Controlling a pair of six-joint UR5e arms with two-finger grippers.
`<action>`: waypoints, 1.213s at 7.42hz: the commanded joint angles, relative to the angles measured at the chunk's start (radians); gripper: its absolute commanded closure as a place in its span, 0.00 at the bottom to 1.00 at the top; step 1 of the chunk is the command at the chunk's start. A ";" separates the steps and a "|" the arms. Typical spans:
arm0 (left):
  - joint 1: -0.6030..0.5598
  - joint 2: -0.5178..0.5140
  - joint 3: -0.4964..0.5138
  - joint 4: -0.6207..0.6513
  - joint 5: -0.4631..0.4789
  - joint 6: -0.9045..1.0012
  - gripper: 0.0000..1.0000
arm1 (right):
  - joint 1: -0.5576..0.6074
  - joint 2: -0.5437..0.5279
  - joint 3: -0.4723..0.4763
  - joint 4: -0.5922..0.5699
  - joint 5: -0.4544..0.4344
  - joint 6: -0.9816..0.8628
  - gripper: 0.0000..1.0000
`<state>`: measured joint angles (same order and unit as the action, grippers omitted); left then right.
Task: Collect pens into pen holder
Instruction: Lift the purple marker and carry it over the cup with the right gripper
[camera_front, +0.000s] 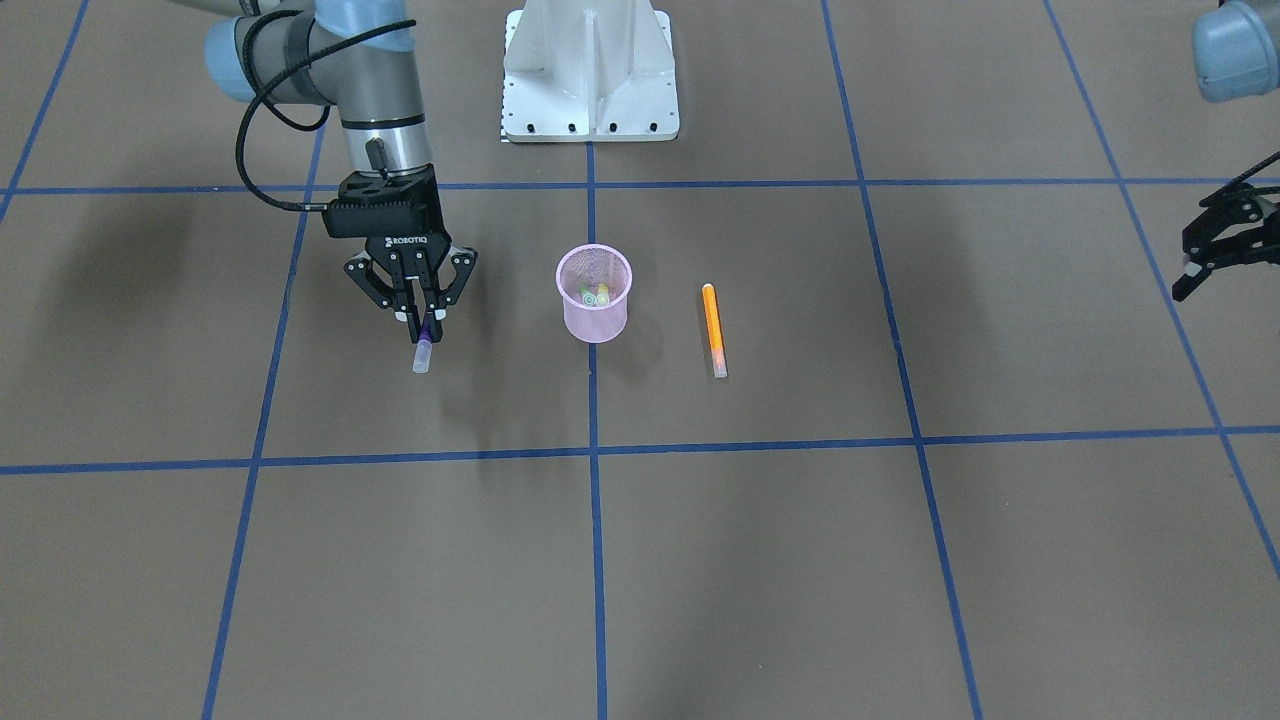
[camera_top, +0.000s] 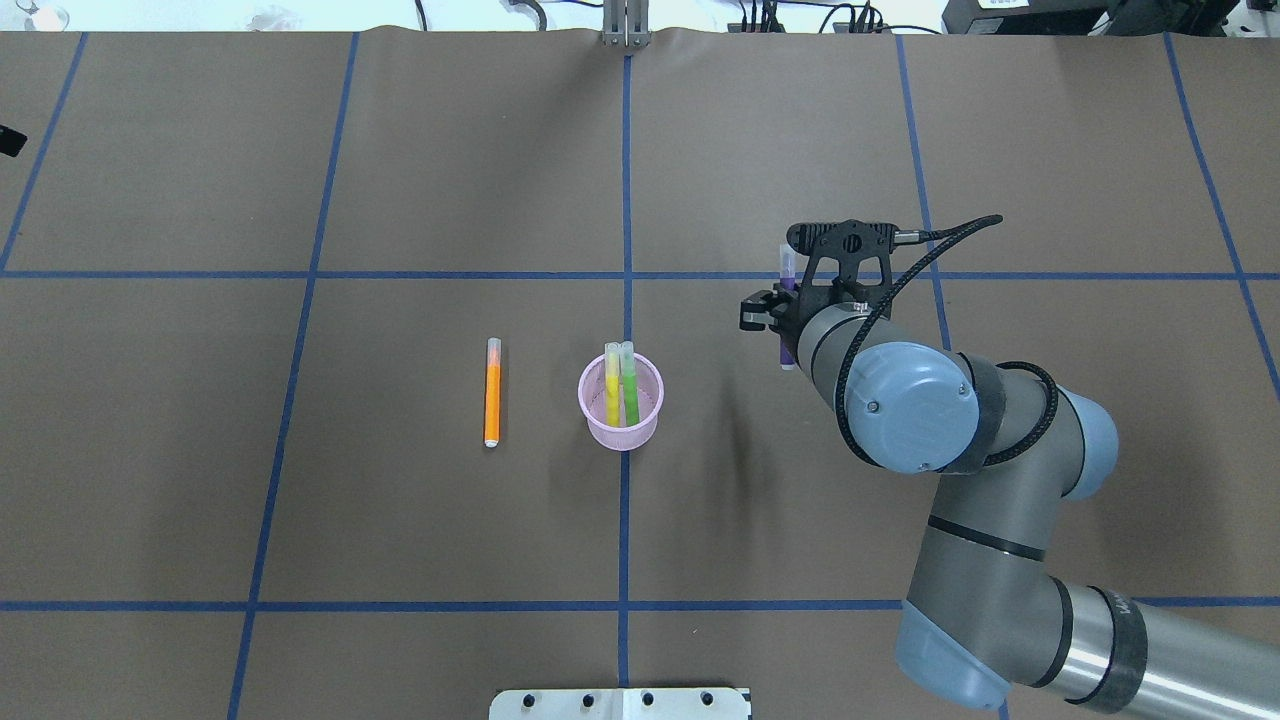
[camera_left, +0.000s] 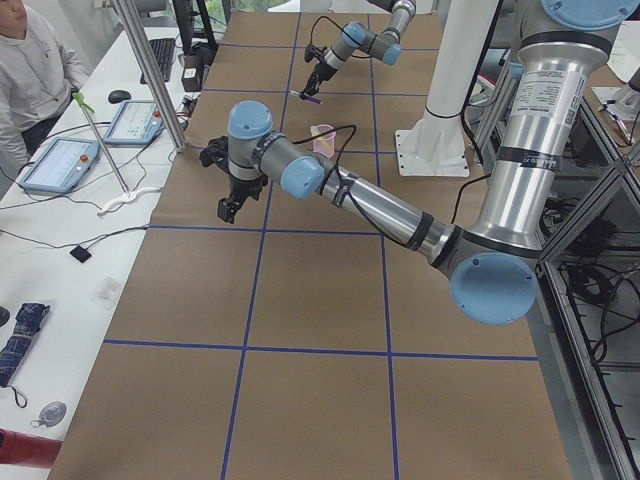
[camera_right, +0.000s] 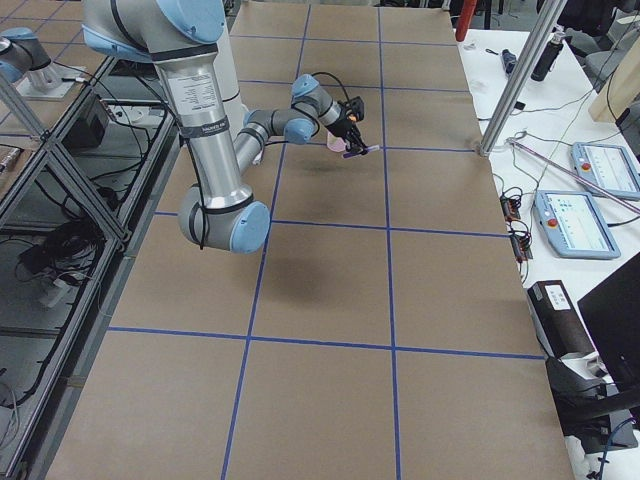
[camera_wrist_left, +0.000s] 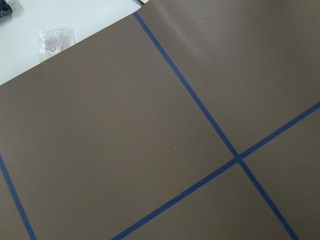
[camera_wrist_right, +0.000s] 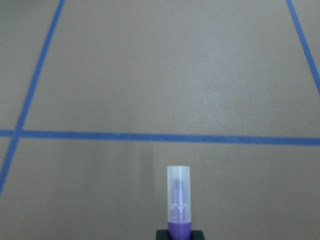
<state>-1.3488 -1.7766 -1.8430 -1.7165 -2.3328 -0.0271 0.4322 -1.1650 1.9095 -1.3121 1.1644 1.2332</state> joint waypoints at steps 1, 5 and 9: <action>0.002 -0.001 0.001 0.000 -0.002 -0.001 0.00 | -0.058 0.076 0.011 0.020 -0.168 0.002 1.00; 0.002 -0.001 0.005 -0.002 -0.003 -0.002 0.00 | -0.197 0.155 -0.105 0.100 -0.383 0.018 1.00; 0.003 -0.001 0.011 -0.002 -0.003 -0.002 0.00 | -0.211 0.206 -0.181 0.097 -0.400 0.023 1.00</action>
<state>-1.3462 -1.7776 -1.8326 -1.7180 -2.3363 -0.0286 0.2235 -0.9628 1.7422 -1.2144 0.7660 1.2559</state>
